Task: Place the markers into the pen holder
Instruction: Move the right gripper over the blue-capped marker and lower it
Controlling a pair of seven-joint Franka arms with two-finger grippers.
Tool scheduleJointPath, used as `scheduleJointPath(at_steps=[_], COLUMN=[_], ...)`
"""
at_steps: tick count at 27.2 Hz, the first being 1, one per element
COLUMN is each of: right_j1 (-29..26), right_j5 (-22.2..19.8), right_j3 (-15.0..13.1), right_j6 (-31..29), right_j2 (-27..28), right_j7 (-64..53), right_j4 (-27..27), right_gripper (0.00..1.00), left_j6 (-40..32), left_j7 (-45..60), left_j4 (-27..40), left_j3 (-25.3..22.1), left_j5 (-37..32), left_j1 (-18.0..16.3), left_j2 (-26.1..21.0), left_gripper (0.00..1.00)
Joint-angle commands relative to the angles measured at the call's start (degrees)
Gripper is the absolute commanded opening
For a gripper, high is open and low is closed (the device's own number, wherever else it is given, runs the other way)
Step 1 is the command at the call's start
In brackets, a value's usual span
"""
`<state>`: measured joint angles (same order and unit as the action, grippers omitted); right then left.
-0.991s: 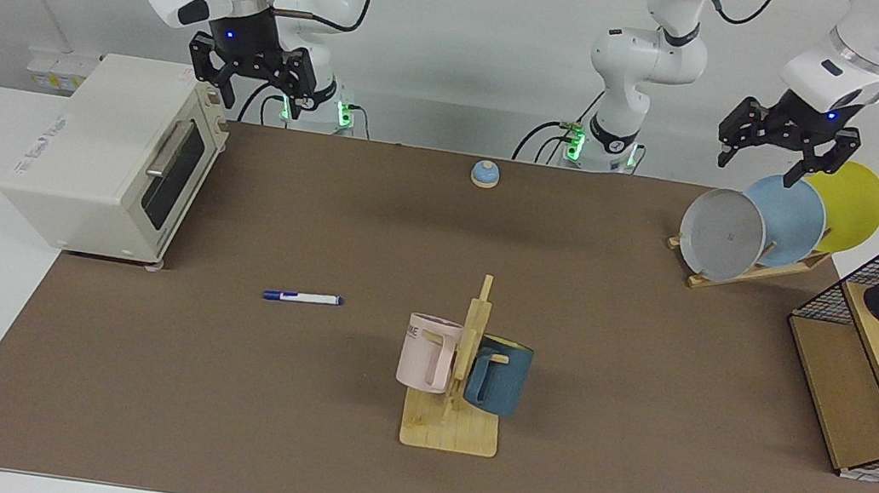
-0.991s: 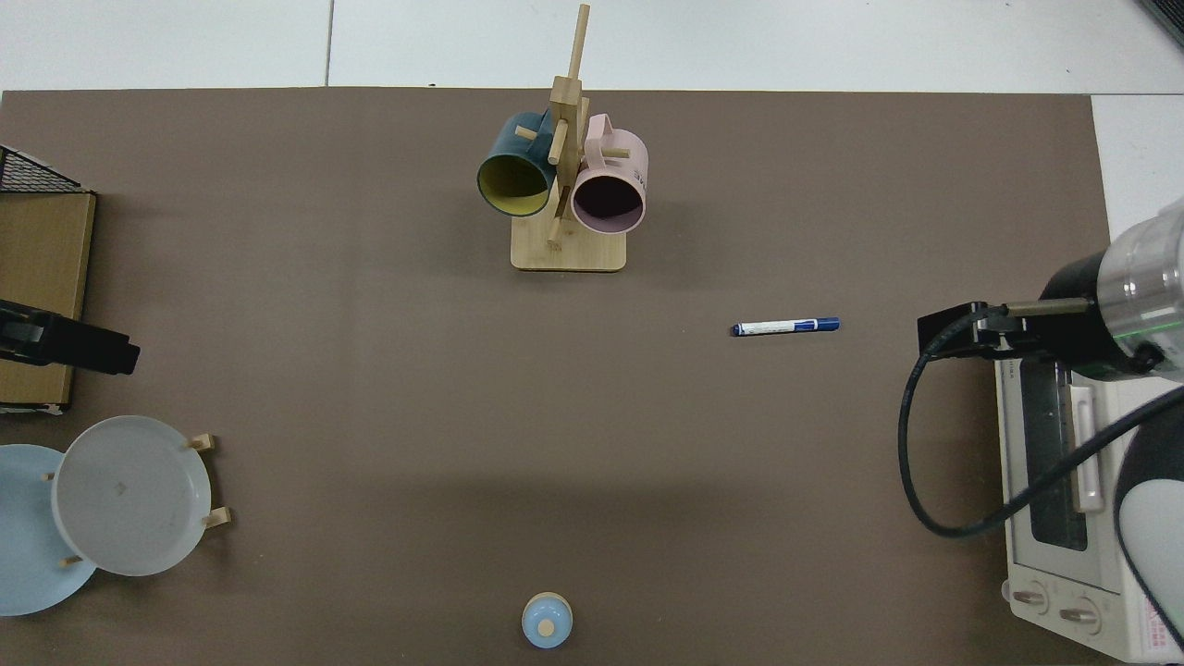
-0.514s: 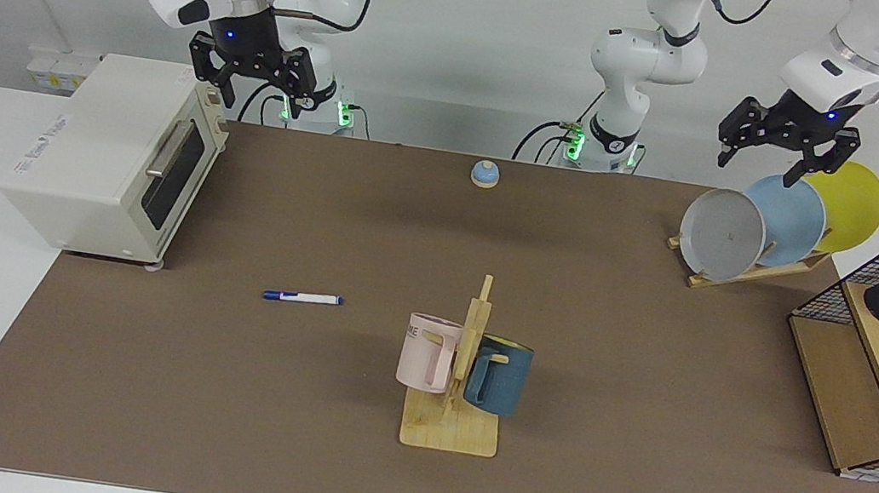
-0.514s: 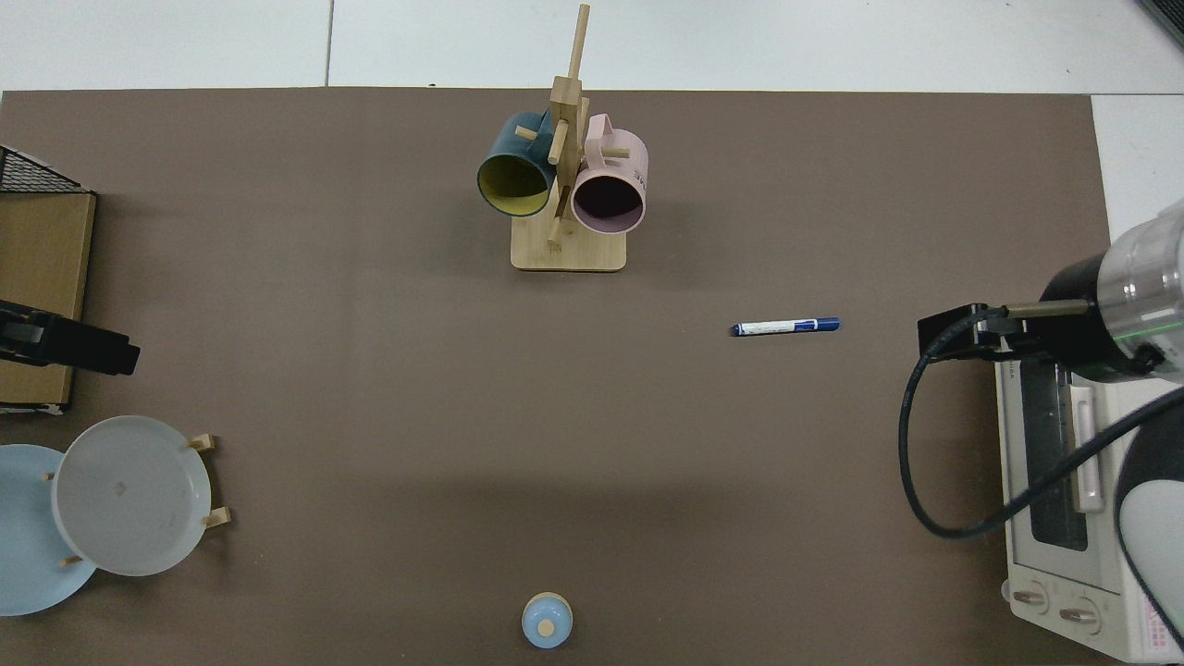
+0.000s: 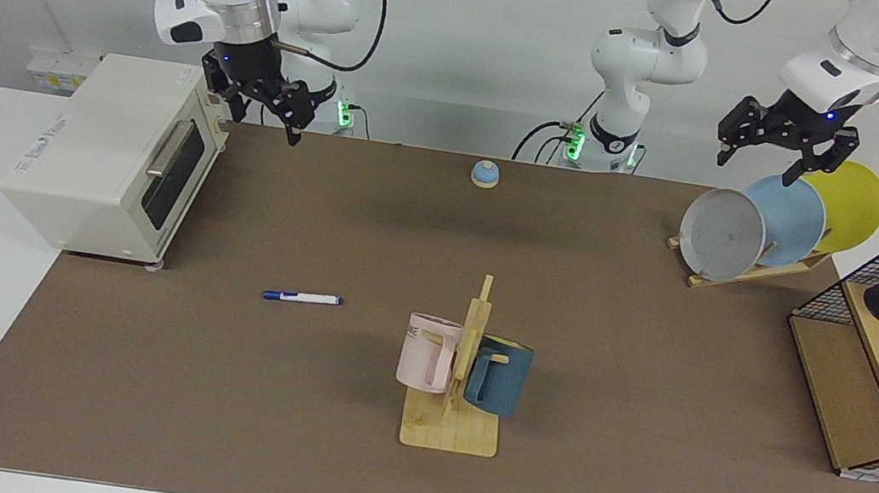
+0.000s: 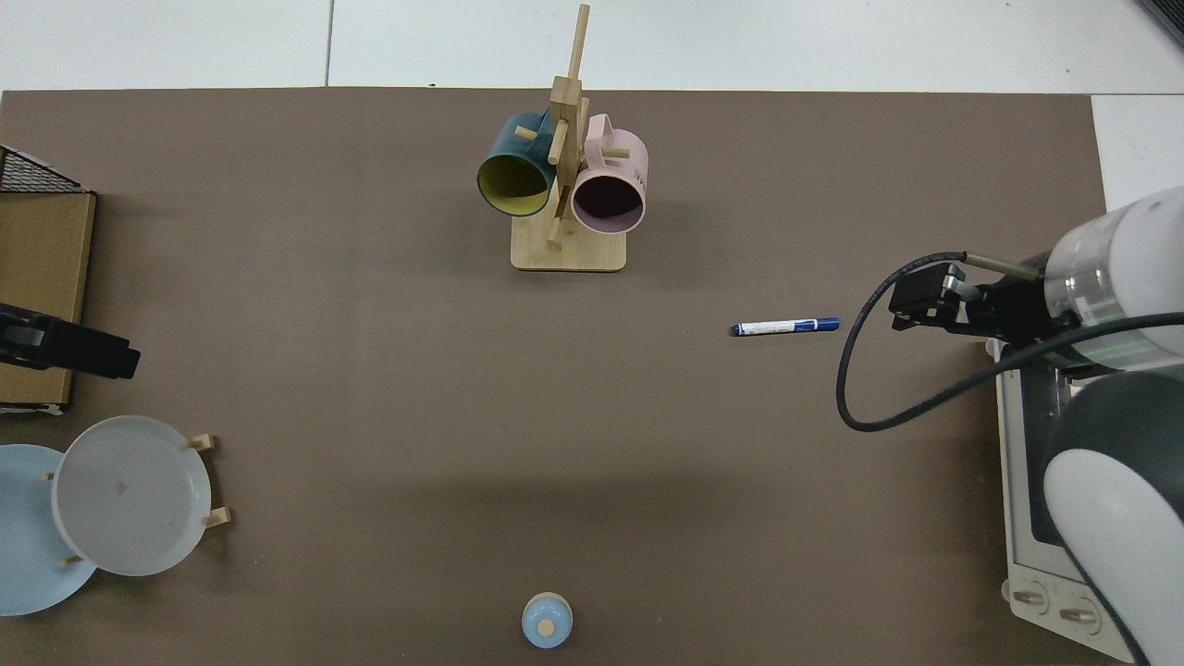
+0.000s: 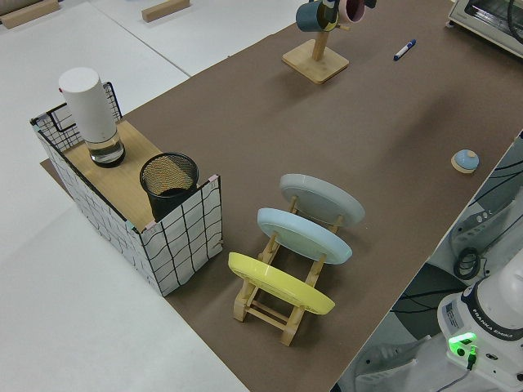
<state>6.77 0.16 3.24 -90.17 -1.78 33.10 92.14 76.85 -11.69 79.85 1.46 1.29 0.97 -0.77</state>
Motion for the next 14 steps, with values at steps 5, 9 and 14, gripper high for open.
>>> scheduleJointPath(at_steps=[5,9,14], right_j1=[-0.2,-0.2,-0.3], right_j5=[2.6,4.3,5.4], right_j3=[-0.1,-0.1,-0.1], right_j6=[-8.0,-10.2,-14.6], right_j2=[4.5,7.3,9.9], right_j7=[24.9,37.5,45.2], right_j4=[2.8,2.9,5.0], right_gripper=[1.00,1.00,1.00], left_j6=[-0.6,-0.6,-0.6], left_j7=[0.4,0.4,0.4], left_j4=[0.5,0.5,0.7], left_j3=[0.3,0.4,0.3], left_j5=[0.2,0.2,0.2], left_j1=[-0.5,-0.5,-0.5], left_j2=[0.5,0.5,0.9], left_gripper=[1.00,1.00,1.00])
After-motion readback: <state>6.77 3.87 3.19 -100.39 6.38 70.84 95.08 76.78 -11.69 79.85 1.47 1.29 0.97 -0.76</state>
